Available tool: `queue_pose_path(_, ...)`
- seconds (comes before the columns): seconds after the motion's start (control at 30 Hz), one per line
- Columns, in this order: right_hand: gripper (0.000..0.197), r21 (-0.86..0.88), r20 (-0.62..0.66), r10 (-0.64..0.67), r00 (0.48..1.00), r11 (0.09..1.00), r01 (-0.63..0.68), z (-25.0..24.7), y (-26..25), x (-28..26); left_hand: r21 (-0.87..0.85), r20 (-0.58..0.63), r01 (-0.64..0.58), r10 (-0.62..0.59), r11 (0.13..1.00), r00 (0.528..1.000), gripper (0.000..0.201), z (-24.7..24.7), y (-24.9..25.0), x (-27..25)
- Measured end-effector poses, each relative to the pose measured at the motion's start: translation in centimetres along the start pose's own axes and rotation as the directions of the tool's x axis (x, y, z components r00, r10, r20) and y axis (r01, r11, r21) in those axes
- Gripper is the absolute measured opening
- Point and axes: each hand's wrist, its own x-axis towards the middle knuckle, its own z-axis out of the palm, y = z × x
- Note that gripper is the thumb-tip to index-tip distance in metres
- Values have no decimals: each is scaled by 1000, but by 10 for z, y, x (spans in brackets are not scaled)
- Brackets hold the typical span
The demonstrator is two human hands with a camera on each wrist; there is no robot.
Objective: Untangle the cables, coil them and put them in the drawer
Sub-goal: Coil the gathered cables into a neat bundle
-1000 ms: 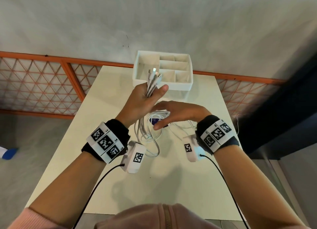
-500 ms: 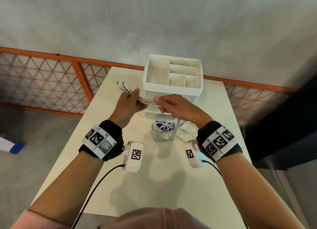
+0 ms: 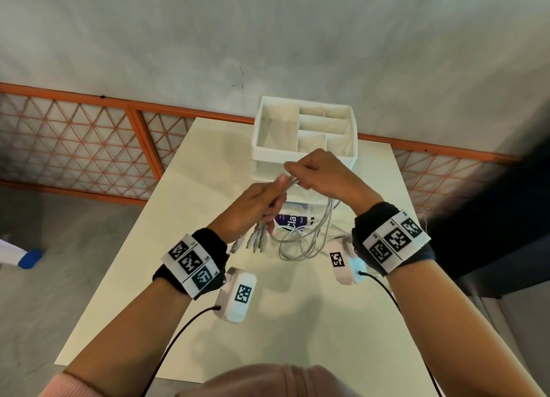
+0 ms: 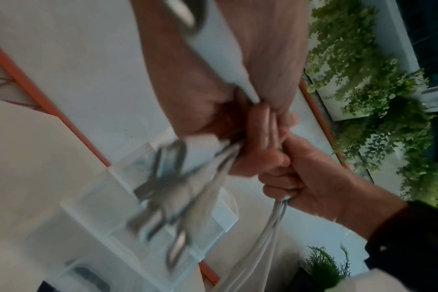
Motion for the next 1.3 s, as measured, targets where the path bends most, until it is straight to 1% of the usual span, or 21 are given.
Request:
queue_pose_path(0.03, 51, -21, 1, -5, 1000, 1000, 5, -2, 2, 1, 12, 64, -3, 2, 1000, 998, 42, -2, -1, 0)
queue_pose_path(0.1, 50, -37, 2, 3, 1000, 999, -3, -6, 6, 0, 118, 169, -23, 3, 993, 986, 31, -7, -4, 1)
queue_pose_path(0.17, 51, -40, -17, 3, 1000, 999, -4, -7, 8, 1, 233, 184, -54, 10, 971, 983, 30, -10, -6, 4)
queue_pose_path(0.23, 55, -46, -34, 6, 999, 999, -8, -8, 7, 2, 233, 141, -55, 23, 971, 990, 28, -8, -8, 6)
queue_pose_path(0.3, 58, -6, -52, 28, 998, 1000, -29, -11, 3, 2, 217, 44, -74, 66, 973, 997, 27, -1, -9, 7)
queue_pose_path(0.33, 59, 57, -42, 41, 998, 998, -38, -12, 3, 0, 206, -18, -90, 96, 974, 995, 29, 2, -9, 6)
queue_pose_path(0.4, 63, 248, 32, 39, 999, 968, -46, -12, 7, -8, 127, -111, -146, 160, 981, 981, 30, -1, -5, 6)
queue_pose_path(0.47, 67, 376, 96, 27, 995, 925, -61, -4, 19, -17, 11, -171, -217, 215, 976, 961, 31, -13, 4, 9)
queue_pose_path(0.53, 63, 456, 119, 50, 992, 884, -100, 10, 34, -23, -80, -209, -265, 244, 961, 947, 33, -27, 10, 10)
queue_pose_path(0.57, 59, 486, 123, 75, 990, 865, -126, 17, 38, -25, -95, -222, -274, 248, 957, 943, 33, -32, 10, 11)
queue_pose_path(0.63, 55, 522, 106, 144, 984, 834, -178, 27, 38, -24, -71, -241, -253, 229, 965, 943, 32, -34, 4, 11)
queue_pose_path(0.73, 54, 581, 17, 250, 968, 785, -213, 32, 25, -20, -38, -273, -185, 168, 982, 947, 30, -18, -7, 13)
queue_pose_path(0.8, 55, 577, -54, 269, 962, 795, -190, 35, 16, -15, -61, -296, -167, 142, 984, 945, 26, -6, -12, 16)
queue_pose_path(0.87, 57, 548, -89, 267, 960, 818, -177, 41, 9, -11, -55, -312, -174, 149, 983, 938, 19, 6, -15, 20)
queue_pose_path(0.93, 64, 482, -89, 256, 963, 857, -183, 47, 5, -9, -12, -347, -197, 181, 980, 920, 14, 15, -15, 25)
queue_pose_path(1.0, 72, 409, -73, 243, 967, 892, -194, 51, 4, -11, 29, -394, -218, 212, 975, 894, 16, 20, -13, 28)
queue_pose_path(1.03, 72, 383, -68, 234, 970, 904, -191, 52, 4, -14, 45, -407, -238, 235, 970, 883, 17, 20, -11, 29)
queue_pose_path(1.13, 65, 364, -58, 172, 983, 921, -140, 52, 3, -19, 102, -402, -281, 298, 954, 866, 27, 22, -6, 27)
queue_pose_path(1.27, 49, 449, -54, 182, 982, 883, -139, 53, 5, -23, 97, -395, -235, 254, 967, 883, 26, 22, -13, 32)
queue_pose_path(1.3, 48, 447, -47, 170, 984, 885, -131, 52, 5, -25, 116, -393, -221, 249, 968, 885, 25, 22, -15, 32)
